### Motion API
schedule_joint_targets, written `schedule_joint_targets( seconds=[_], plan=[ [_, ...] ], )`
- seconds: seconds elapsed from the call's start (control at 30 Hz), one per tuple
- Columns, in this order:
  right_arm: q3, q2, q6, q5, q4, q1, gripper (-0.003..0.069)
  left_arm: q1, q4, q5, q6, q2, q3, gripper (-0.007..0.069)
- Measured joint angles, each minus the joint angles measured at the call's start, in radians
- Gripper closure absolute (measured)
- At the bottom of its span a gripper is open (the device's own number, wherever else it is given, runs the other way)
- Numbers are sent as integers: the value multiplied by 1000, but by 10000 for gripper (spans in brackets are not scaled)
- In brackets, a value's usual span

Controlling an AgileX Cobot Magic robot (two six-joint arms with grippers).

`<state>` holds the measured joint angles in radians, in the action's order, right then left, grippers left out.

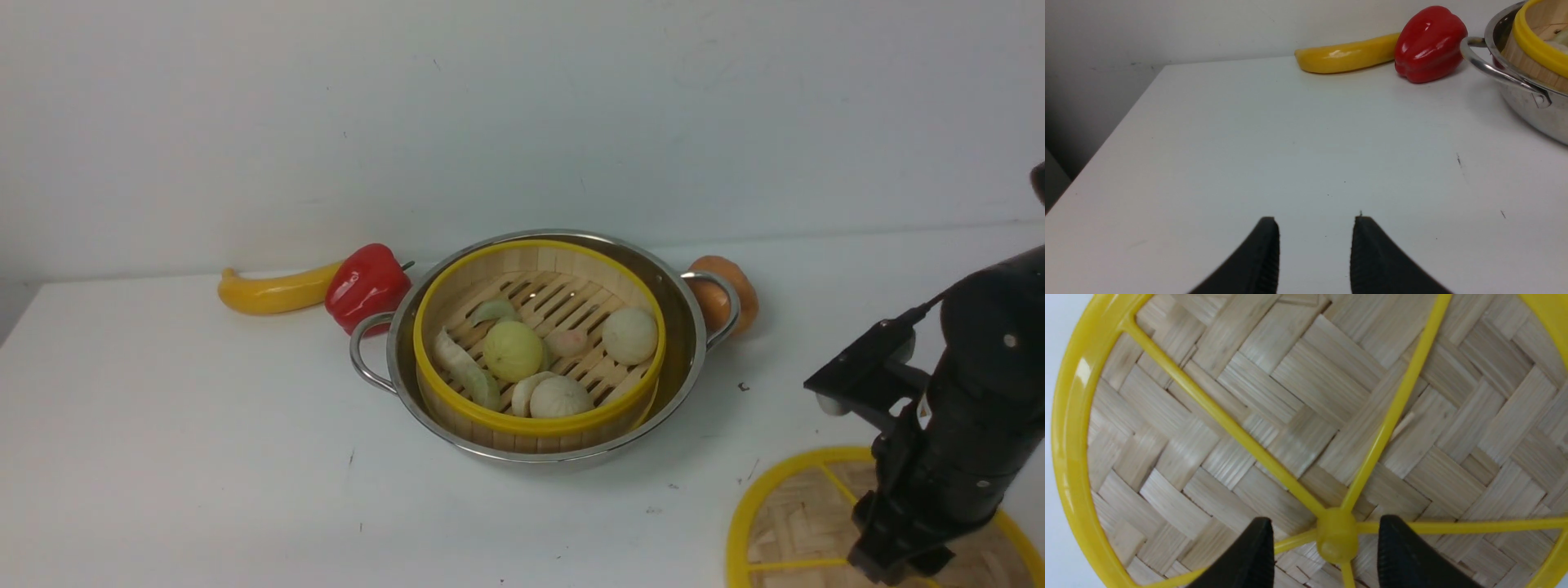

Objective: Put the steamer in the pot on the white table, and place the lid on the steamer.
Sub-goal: 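Move the gripper down to the bamboo steamer lid and grasp its center knob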

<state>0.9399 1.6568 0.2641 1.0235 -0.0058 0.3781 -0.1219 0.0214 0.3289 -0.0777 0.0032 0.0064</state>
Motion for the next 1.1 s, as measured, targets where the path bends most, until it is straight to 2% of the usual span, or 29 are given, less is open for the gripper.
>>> schedule_joint_targets(
  seconds=[0.3,0.53,0.77,1.1],
  plan=[
    [0,1,3,-3,-16,0,305,0,0,0,0,0,0,384],
    [0,1,3,-6,-16,-34,341,0,0,0,0,0,0,384],
    [0,1,49,-5,53,-41,367,0,0,0,0,0,0,384],
    [0,1,56,-5,57,-41,368,0,0,0,0,0,0,384]
  ],
)
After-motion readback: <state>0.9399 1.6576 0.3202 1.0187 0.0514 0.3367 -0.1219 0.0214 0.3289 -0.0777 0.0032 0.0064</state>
